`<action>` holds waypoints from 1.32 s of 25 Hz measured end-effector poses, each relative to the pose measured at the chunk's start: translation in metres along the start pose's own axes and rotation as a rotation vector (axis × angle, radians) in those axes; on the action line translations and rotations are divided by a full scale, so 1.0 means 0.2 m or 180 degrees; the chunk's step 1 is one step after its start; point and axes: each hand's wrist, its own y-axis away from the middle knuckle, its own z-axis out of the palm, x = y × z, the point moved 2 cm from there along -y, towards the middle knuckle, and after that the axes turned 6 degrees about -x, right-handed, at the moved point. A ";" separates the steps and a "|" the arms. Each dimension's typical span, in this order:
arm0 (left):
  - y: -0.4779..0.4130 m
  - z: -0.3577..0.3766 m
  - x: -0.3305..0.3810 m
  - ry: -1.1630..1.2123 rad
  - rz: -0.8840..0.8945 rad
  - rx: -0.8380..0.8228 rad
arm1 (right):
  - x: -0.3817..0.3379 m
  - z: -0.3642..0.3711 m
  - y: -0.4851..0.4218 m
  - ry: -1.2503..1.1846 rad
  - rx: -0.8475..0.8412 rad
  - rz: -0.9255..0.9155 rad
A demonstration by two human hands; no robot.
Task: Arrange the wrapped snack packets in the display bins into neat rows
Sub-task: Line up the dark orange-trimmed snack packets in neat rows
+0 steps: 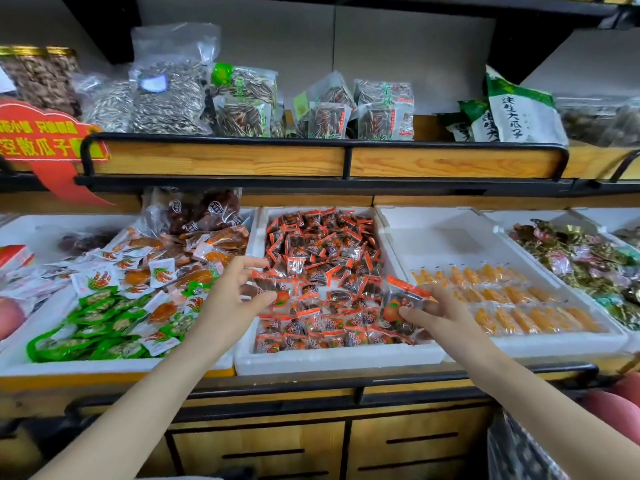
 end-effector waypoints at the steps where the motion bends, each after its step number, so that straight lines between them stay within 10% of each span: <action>1: -0.05 0.01 -0.02 -0.0183 0.0043 0.0023 | 0.02 0.00 -0.04 0.0043 0.0017 0.0038; 13: -0.69 0.32 -0.59 -0.0635 -0.0573 -0.0521 | 0.42 0.18 -0.85 0.1081 -0.0069 0.0415; 24: -0.94 0.61 -0.98 -0.1149 -0.0510 -0.1510 | 0.78 0.38 -1.21 0.2403 -0.1512 0.0513; 33: -0.98 0.63 -1.03 -0.1793 -0.0012 -0.1319 | 0.82 0.31 -1.27 0.2899 -0.0827 -0.0301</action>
